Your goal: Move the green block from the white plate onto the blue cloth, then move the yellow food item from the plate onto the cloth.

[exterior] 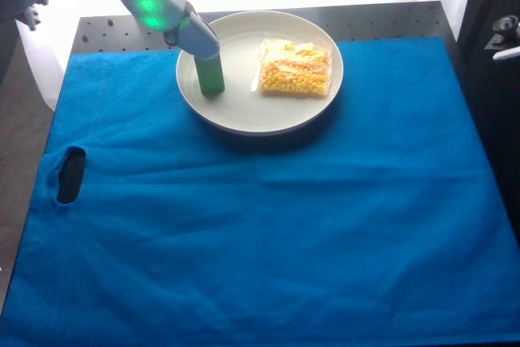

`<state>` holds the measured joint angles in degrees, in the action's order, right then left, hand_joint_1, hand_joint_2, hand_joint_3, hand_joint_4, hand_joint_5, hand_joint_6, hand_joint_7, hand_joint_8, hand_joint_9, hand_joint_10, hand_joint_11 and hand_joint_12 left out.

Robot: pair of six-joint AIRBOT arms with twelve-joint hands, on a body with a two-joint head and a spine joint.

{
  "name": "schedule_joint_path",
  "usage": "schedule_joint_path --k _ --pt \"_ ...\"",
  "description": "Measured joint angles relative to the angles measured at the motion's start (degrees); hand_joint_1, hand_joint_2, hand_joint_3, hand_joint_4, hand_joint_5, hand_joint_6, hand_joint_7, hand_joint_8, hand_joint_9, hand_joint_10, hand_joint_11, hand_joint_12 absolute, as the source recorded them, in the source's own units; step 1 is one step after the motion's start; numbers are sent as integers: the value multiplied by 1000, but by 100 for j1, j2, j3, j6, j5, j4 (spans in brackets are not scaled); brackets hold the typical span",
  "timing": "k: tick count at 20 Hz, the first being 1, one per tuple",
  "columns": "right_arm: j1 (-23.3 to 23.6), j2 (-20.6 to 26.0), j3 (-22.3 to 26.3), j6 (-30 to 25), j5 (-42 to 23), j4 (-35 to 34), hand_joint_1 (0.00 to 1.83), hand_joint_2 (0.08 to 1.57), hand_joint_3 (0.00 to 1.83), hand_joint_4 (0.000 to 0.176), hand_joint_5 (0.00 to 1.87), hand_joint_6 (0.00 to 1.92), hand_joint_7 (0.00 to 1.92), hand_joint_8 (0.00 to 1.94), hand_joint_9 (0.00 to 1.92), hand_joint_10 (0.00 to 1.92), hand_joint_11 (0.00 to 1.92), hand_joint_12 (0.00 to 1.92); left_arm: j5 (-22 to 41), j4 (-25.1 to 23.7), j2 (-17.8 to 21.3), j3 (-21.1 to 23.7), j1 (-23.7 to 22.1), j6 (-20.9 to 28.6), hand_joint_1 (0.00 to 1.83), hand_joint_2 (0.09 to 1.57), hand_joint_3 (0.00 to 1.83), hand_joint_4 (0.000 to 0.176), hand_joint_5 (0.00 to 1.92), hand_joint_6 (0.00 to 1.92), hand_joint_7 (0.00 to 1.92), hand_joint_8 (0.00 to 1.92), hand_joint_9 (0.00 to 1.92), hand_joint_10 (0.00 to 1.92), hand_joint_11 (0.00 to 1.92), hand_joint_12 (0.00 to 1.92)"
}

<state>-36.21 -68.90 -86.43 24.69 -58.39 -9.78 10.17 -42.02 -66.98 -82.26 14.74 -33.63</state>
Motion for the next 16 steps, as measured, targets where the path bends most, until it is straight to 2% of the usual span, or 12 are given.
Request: schedule_joint_path --k 3,5,6,11,13,16 --pt "0 0 17 4 2 -15 414 948 0 0 270 1 343 1 369 0 94 981 -131 -9 -131 -63 177 2 705 702 0 24 276 4 414 2 483 9 385 146" --pt "0 -2 42 2 2 44 426 928 0 0 289 8 347 8 382 5 105 978 -151 -4 -216 -155 245 0 688 721 5 10 310 16 437 11 499 14 434 169" --pt "0 -7 46 2 0 42 453 949 0 0 299 12 341 5 381 4 105 976 -155 -4 -251 -188 275 0 692 712 1 26 351 9 477 8 517 9 414 164" --pt "0 -4 52 2 -2 31 445 981 3 0 333 8 341 2 422 9 174 949 -463 -173 -590 -387 402 2 757 703 0 54 494 22 573 12 606 19 392 162" --pt "0 -4 52 4 2 44 466 982 3 0 378 24 380 16 415 5 161 944 -538 -170 -752 -577 413 2 743 708 2 83 507 2 590 5 614 6 395 164" --pt "0 -7 52 2 0 76 461 980 1 0 358 10 393 16 409 1 166 955 -706 -166 -828 -702 437 2 737 724 7 86 494 2 598 6 599 2 397 166"
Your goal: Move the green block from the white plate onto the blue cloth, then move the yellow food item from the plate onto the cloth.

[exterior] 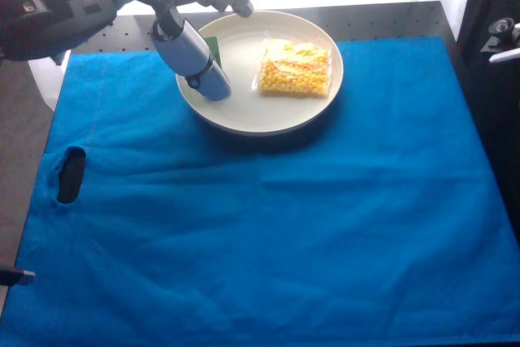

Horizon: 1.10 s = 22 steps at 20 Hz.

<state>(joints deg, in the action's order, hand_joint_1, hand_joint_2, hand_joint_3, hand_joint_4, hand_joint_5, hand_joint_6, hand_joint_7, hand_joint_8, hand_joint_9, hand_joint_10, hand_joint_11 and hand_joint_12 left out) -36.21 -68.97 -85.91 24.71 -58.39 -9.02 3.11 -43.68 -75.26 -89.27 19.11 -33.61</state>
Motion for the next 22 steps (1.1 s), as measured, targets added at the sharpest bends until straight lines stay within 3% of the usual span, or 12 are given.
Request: schedule_joint_path --k 3,7,9,10,13,14,16,17,18,19,20,22 --pt "0 0 11 0 0 48 470 1055 13 0 390 10 422 9 417 2 176 956 -79 4 -17 -52 37 0 735 737 9 81 467 0 557 0 581 0 382 161" --pt "0 0 17 0 2 33 476 1007 0 0 375 2 416 7 410 1 128 1051 -142 13 -70 -107 74 0 725 782 19 41 446 2 589 9 606 9 445 191" --pt "0 0 17 0 -2 46 470 998 0 0 363 0 399 1 393 0 115 1040 -155 15 -138 -144 118 0 745 789 2 40 490 1 620 3 628 6 470 232" --pt "0 0 17 0 0 50 479 1005 0 0 359 0 408 5 393 2 117 1036 -173 20 -179 -164 131 2 744 812 0 23 481 0 650 3 652 3 465 363" --pt "0 0 17 0 0 48 448 971 0 0 335 0 357 0 363 0 135 990 -122 26 -251 -214 136 0 797 830 1 0 583 0 794 1 746 11 391 823" --pt "0 0 22 0 2 50 448 971 0 0 335 0 357 0 363 0 135 990 -122 37 -256 -219 136 2 797 830 1 0 583 0 794 1 746 11 391 823" --pt "0 0 28 0 0 50 454 972 0 0 324 0 356 6 362 3 127 988 -90 72 -275 -247 149 2 913 855 2 0 717 11 890 14 858 49 443 1293" --pt "-2 0 31 0 -2 61 460 964 0 0 311 0 343 1 357 1 117 985 -68 140 -286 -286 173 4 954 873 2 0 804 16 938 19 911 77 499 1401" --pt "0 0 31 0 -2 74 456 969 0 0 307 0 339 0 357 1 120 985 -72 155 -289 -302 184 4 1062 999 12 74 1080 549 968 11 951 103 565 1368" --pt "-2 0 31 0 2 66 457 971 0 0 293 0 347 3 349 0 115 980 -81 188 -302 -334 186 4 1106 1046 5 16 1098 724 1002 12 988 126 594 1341" --pt "0 0 33 0 0 50 456 961 0 0 291 0 372 12 351 1 113 976 -74 210 -310 -358 184 2 1243 1033 13 0 1407 184 994 738 1049 156 642 1337" --pt "0 0 42 0 2 61 458 960 0 0 314 6 416 13 359 2 126 950 -24 267 -310 -356 184 22 1264 1073 11 0 1303 321 903 1167 976 684 820 1255"
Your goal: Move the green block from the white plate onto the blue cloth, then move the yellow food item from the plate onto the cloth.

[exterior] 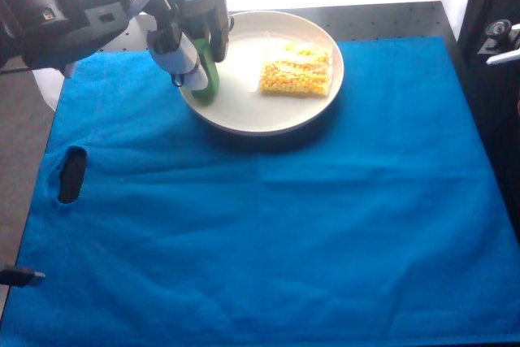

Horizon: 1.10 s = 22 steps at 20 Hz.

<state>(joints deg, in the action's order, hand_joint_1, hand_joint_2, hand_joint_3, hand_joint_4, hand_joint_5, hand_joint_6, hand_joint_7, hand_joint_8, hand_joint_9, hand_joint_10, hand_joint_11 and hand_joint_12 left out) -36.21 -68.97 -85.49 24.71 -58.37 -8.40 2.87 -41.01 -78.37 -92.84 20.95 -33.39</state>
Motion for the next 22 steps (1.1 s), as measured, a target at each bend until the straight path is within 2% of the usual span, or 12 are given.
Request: schedule_joint_path --k 1,3,5,6,10,12,13,15,17,18,20,22 --pt "0 0 0 0 -2 11 450 959 0 0 311 4 424 14 360 2 125 946 28 9 -13 0 0 0 1261 1086 6 0 1257 387 889 1223 932 848 868 1211" --pt "0 0 4 0 -4 7 442 955 0 0 289 1 419 9 350 0 128 941 37 57 -35 -2 0 -2 1264 1109 0 0 1207 405 867 1324 927 941 961 1079" --pt "0 0 4 0 -2 7 449 943 0 0 308 8 428 11 353 2 125 935 98 203 -39 -50 0 -2 1267 1116 0 0 1122 482 914 1318 980 1040 1023 1066" --pt "0 0 4 0 -2 7 447 948 0 0 316 10 431 10 354 2 129 933 133 267 -39 -85 0 -2 1263 1129 4 0 1043 597 919 1329 993 1056 1016 1076" --pt "0 0 17 0 -4 9 458 958 0 11 349 3 450 4 365 3 147 900 238 531 17 -96 -2 -4 1246 1170 0 0 892 806 893 1393 953 1319 901 1458" --pt "-2 0 17 -2 -2 13 444 994 15 3 342 0 455 5 372 5 155 906 472 765 164 -39 -9 -7 1249 1159 1 0 891 815 925 1338 965 1259 869 1410" --pt "0 0 17 0 -4 2 445 992 12 3 347 2 450 2 376 6 148 905 533 807 306 72 -39 -7 1240 1179 1 0 887 831 864 1431 904 1231 831 1366" --pt "0 0 17 0 0 -7 452 1004 13 16 367 9 467 8 389 9 156 917 706 811 577 319 -74 -7 1252 1150 0 0 998 661 877 1402 928 1157 879 1288" --pt "0 0 17 -2 -4 9 449 1001 2 39 400 7 485 5 403 5 149 947 916 796 890 647 -85 -20 1266 1110 0 0 1130 471 931 1294 1000 1019 965 1202" --pt "0 0 17 0 -4 11 475 994 0 43 416 5 496 3 410 3 133 999 992 737 1021 802 -92 -20 1257 1134 0 0 1081 533 879 1377 950 1128 941 1294" --pt "0 0 17 0 -4 9 467 1001 3 54 429 7 506 5 425 6 143 1022 1119 535 1220 1060 -120 -20 1249 1157 0 0 992 658 860 1432 972 1186 983 1297" --pt "0 0 15 0 -4 9 486 1012 7 56 439 9 513 6 429 6 140 1022 1281 323 1427 1351 -136 -17 1251 1155 0 0 1004 651 861 1430 968 1203 1000 1310"
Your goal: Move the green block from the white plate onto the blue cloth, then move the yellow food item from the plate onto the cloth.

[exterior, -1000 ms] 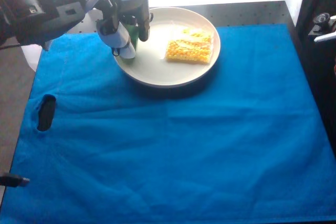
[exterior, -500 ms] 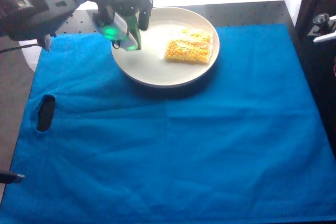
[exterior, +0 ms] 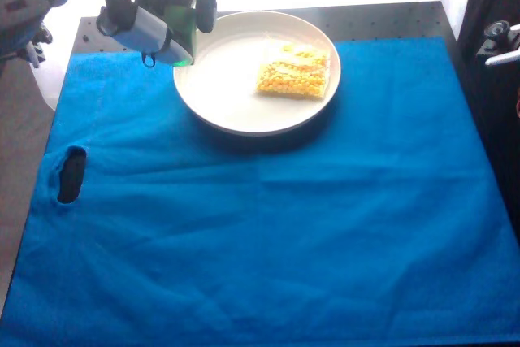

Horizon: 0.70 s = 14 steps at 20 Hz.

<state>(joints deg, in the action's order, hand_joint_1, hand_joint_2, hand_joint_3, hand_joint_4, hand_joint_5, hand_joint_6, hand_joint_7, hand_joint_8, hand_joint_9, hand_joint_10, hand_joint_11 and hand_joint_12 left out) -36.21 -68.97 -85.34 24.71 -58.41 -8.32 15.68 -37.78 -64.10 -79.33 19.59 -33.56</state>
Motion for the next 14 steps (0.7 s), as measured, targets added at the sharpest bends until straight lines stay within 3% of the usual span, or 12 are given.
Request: schedule_joint_path --k 1,2,3,4,5,6,7,9,11,12,13,14 --pt "0 0 0 -2 2 -7 466 1020 9 52 420 2 490 1 414 1 129 1012 122 -61 111 164 2 2 1262 1131 0 0 1074 539 900 1366 981 1185 1005 1305" --pt "0 0 2 0 2 -13 461 994 0 57 418 2 489 1 407 0 132 1017 247 -173 234 323 2 9 1242 1175 8 0 927 761 841 1472 885 1365 899 1443" --pt "0 0 2 0 -2 2 481 985 0 59 427 5 489 1 407 1 129 1020 350 -284 374 485 2 9 1237 1187 0 0 908 791 825 1500 863 1416 881 1467" --pt "0 0 2 0 0 2 479 1005 3 51 426 4 503 7 418 5 136 1024 435 -385 498 638 4 13 1180 1125 0 0 982 900 848 1254 859 1393 838 1471" --pt "0 0 0 0 2 -13 470 1034 4 47 437 4 521 6 433 4 155 995 531 -490 627 796 4 11 1231 1160 0 0 970 753 851 1411 799 1470 739 1602" --pt "0 0 2 0 0 -4 474 1036 2 51 445 6 530 7 444 7 168 988 664 -601 791 988 24 11 1246 1153 0 0 982 708 880 1400 808 1433 727 1623" --pt "0 0 2 0 0 0 482 1042 4 43 442 4 533 7 450 8 174 987 824 -671 925 1145 70 11 1249 1151 0 0 971 733 895 1378 813 1327 703 1588" --pt "0 0 2 0 2 0 472 1016 0 50 415 0 507 0 438 2 172 989 1067 -767 1099 1362 149 17 1180 1203 8 0 858 1082 776 1398 797 1100 648 1601" --pt "0 0 2 0 2 0 495 1020 0 60 410 1 505 0 446 2 166 1032 1255 -782 1268 1519 221 15 1225 1180 0 0 915 888 830 1423 768 1290 661 1659" --pt "0 0 0 0 0 -4 496 1012 0 69 398 0 507 1 444 1 156 1030 1353 -765 1357 1585 304 17 1227 1197 2 0 915 835 774 1529 673 1704 714 1901" --pt "0 0 0 0 0 -4 485 1003 0 65 385 0 483 0 432 0 145 1026 1394 -776 1368 1606 363 22 1212 1231 2 0 844 915 727 1628 674 1878 814 1917" --pt "0 0 0 0 0 -7 485 1003 0 65 385 0 483 0 432 0 145 1026 1403 -789 1366 1620 404 44 1212 1231 2 0 844 915 727 1628 674 1878 814 1917"
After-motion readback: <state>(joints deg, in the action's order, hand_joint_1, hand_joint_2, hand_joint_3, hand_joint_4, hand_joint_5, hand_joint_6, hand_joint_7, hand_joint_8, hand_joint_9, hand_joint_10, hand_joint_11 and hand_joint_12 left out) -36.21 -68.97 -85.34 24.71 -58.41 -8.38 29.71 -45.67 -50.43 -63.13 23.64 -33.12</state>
